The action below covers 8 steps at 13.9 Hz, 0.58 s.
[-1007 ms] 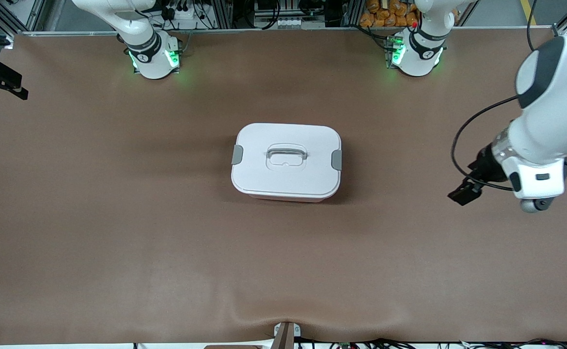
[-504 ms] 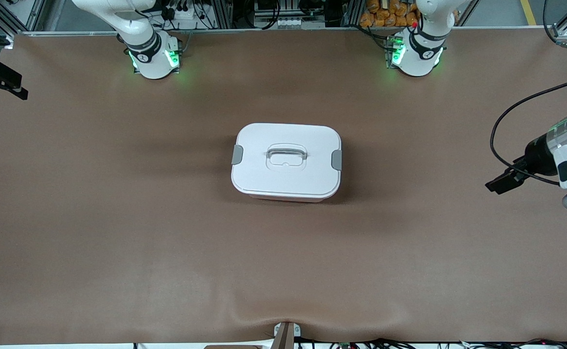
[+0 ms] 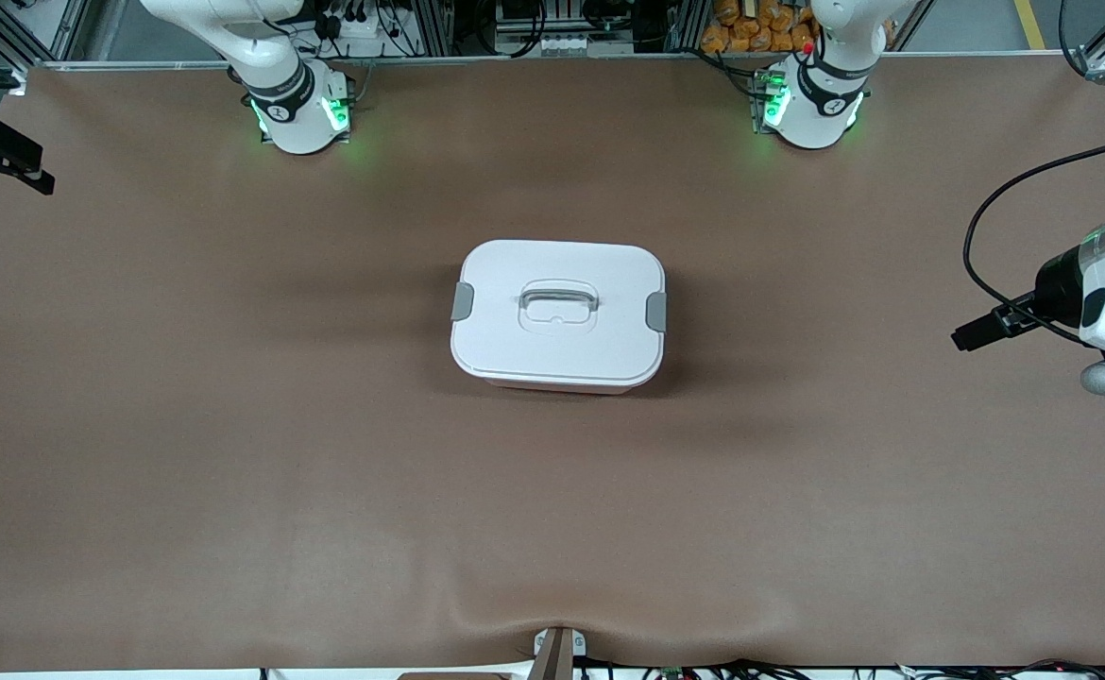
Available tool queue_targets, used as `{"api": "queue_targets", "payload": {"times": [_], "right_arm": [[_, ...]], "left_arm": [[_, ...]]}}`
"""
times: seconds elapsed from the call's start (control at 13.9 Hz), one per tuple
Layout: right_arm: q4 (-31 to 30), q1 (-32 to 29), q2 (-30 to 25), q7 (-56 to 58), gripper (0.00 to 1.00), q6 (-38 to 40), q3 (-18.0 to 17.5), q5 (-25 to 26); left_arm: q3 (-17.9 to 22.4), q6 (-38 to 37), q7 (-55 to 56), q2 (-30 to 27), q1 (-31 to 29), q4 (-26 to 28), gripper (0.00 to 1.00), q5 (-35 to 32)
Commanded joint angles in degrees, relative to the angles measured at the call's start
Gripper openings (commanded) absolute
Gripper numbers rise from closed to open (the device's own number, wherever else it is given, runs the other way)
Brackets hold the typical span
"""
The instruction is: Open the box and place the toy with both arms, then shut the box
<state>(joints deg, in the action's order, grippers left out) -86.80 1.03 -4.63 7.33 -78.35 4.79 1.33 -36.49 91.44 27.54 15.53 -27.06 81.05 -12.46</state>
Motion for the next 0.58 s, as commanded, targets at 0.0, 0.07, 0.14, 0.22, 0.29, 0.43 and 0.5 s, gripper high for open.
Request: {"api": "queue_targets", "payload": {"times": [0.0,0.07,0.14,0.22,0.29,0.43,0.5], "right_arm": [[0.8,0.2,0.1,0.5,1.0,0.3,0.3,-0.9],[0.8,0.1,0.1,0.4,1.0,0.3,0.3,-1.0],[0.8,0.1,0.1,0.5,1.0,0.3,0.3,-1.0],[0.8,0.1,0.2,0.4,1.0,0.3,0.3,-1.0],[0.8,0.1,0.1,0.5,1.0,0.3,0.3,-1.0],[0.8,0.1,0.1,0.4,1.0,0.3,0.3,-1.0],[0.8,0.1,0.2,0.5,1.0,0.3,0.3,-1.0]], "left_arm": [[0.1,-0.8,-5.6,-1.7,-0.9,0.5,1.0,1.0],[0.0,-0.8,-6.6,-1.7,-1.5,0.5,1.0,1.1],[0.0,-0.8,-7.4,-1.8,-1.5,0.5,1.0,1.1],[0.1,-0.8,-8.5,-1.9,-1.6,0.5,1.0,1.1],[0.2,-0.8,-10.0,-2.5,-1.8,0.5,1.0,1.3],[0.1,-0.9,-11.6,-3.3,-2.2,0.5,1.0,1.3],[0.0,-0.9,-11.7,-3.4,-2.4,0.5,1.0,1.3]]}}
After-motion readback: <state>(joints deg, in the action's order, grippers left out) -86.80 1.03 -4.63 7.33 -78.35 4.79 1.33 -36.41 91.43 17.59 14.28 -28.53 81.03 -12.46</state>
